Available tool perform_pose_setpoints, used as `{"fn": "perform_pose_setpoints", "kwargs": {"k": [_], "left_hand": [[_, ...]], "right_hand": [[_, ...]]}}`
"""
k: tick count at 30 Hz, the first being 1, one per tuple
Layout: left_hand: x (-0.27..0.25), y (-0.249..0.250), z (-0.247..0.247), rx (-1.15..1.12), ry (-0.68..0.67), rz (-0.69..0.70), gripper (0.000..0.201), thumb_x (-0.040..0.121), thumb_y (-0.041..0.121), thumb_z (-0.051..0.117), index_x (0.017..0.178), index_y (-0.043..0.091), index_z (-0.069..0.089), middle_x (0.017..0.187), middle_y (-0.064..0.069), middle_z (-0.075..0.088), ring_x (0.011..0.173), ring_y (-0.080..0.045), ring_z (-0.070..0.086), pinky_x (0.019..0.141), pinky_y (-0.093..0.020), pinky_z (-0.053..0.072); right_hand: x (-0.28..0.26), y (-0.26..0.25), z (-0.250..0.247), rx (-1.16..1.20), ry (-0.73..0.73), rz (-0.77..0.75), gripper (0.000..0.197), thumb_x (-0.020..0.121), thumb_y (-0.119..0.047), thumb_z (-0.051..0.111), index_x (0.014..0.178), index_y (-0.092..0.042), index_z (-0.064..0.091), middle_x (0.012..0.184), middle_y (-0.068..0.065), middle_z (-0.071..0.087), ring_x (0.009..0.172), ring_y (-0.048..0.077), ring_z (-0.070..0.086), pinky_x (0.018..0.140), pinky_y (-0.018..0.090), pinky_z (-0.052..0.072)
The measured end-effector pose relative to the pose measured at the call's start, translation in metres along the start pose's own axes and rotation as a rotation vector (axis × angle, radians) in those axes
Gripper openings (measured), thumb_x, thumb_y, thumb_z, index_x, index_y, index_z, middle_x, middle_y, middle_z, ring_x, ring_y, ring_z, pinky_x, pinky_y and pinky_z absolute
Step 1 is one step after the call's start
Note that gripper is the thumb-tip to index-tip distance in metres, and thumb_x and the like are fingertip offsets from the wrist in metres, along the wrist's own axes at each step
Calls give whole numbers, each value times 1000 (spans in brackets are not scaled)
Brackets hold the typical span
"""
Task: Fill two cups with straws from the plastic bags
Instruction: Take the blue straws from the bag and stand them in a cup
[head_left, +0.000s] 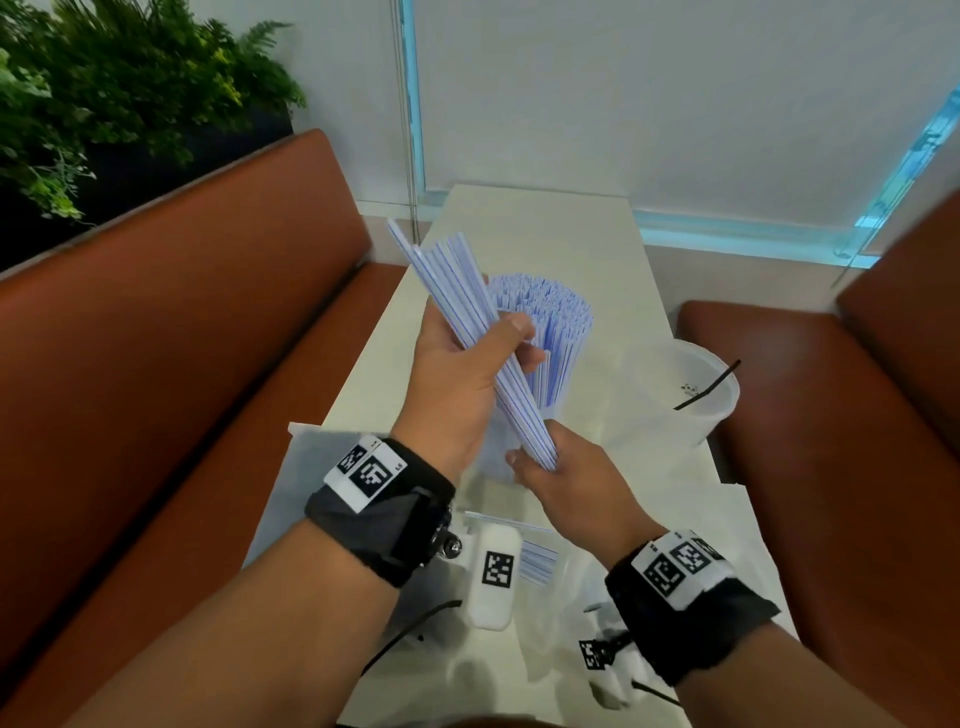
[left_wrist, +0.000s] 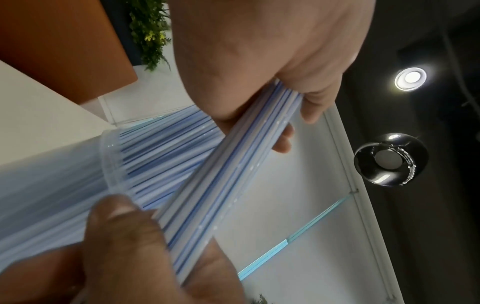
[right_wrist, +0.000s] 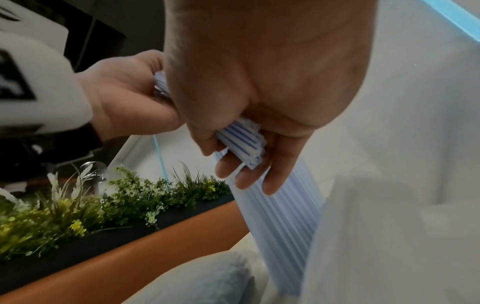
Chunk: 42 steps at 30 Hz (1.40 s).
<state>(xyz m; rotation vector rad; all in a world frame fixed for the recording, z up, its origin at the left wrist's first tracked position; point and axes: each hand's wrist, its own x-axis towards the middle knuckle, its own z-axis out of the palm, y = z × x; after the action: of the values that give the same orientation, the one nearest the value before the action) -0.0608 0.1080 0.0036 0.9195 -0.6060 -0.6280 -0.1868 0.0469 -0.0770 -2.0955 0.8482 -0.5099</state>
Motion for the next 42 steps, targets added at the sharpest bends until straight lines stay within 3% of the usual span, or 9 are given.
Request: {"fn": "perform_pose_setpoints", "kwargs": {"k": [6, 12, 20, 24, 28, 32, 35, 39, 42], "left_hand": [[24, 21, -9, 297, -93, 112, 12, 91, 9, 60, 82, 16, 59, 63, -7, 57, 56, -27, 56, 63, -38, 50], [57, 36, -12, 347, -183, 108, 10, 91, 7, 63, 91, 14, 56, 65, -2, 58, 58, -24, 56, 61, -37, 51], [73, 30, 0, 200, 32, 330, 13, 90, 12, 65, 89, 21, 55, 70, 3, 58, 62, -20, 58, 68, -36, 53], [69, 3, -12, 578, 63, 294, 10, 88, 27, 67, 86, 30, 58, 76, 8, 64, 75, -14, 64, 74, -32, 53], [60, -24, -25, 1054, -31, 244, 10, 89, 34, 69, 91, 35, 60, 112, -4, 62, 115, -29, 54, 104, -47, 41], [55, -21, -30, 927, -91, 153, 38, 78, 52, 77, 106, 50, 52, 132, -3, 49, 128, -26, 49, 109, -50, 41], [60, -2, -32, 803, -106, 97, 96, 64, 76, 75, 142, 33, 41, 148, 7, 39, 137, -12, 41, 115, -44, 38], [69, 27, -19, 857, -26, 400, 94, 82, 76, 57, 153, 21, 29, 159, -1, 28, 145, -8, 28, 122, -29, 24], [68, 30, -7, 1243, -230, 646, 77, 95, 61, 51, 153, 12, 33, 163, -9, 25, 151, -20, 20, 121, -19, 9]], "right_hand": [[3, 5, -7, -341, -252, -17, 43, 86, -37, 64, 125, -36, 48, 108, -12, 59, 90, 11, 59, 83, 34, 51], [16, 10, -6, -439, 47, -6, 46, 93, -35, 50, 137, -36, 38, 109, -7, 60, 90, 20, 62, 69, 32, 45], [45, 22, 2, -546, -18, 7, 22, 103, -47, 37, 119, -34, 45, 100, -1, 59, 93, 29, 62, 69, 36, 43], [46, 25, 1, -564, -13, -17, 19, 103, -49, 36, 111, -34, 45, 90, -5, 52, 90, 27, 59, 65, 35, 38], [46, 23, 0, -585, -16, -17, 25, 103, -51, 34, 116, -34, 47, 99, -1, 60, 93, 28, 58, 65, 36, 41], [46, 23, -1, -588, -36, 2, 27, 103, -52, 33, 121, -35, 45, 105, -2, 60, 97, 28, 58, 67, 37, 41], [47, 23, 0, -584, -30, 12, 25, 103, -51, 33, 119, -36, 44, 98, -4, 56, 95, 27, 57, 66, 36, 40], [47, 24, 2, -581, -28, 24, 23, 103, -52, 31, 116, -37, 43, 94, -7, 51, 91, 24, 54, 67, 37, 42], [47, 25, 2, -565, -19, 20, 23, 103, -51, 33, 118, -37, 43, 102, -5, 58, 90, 23, 52, 67, 36, 40]]}}
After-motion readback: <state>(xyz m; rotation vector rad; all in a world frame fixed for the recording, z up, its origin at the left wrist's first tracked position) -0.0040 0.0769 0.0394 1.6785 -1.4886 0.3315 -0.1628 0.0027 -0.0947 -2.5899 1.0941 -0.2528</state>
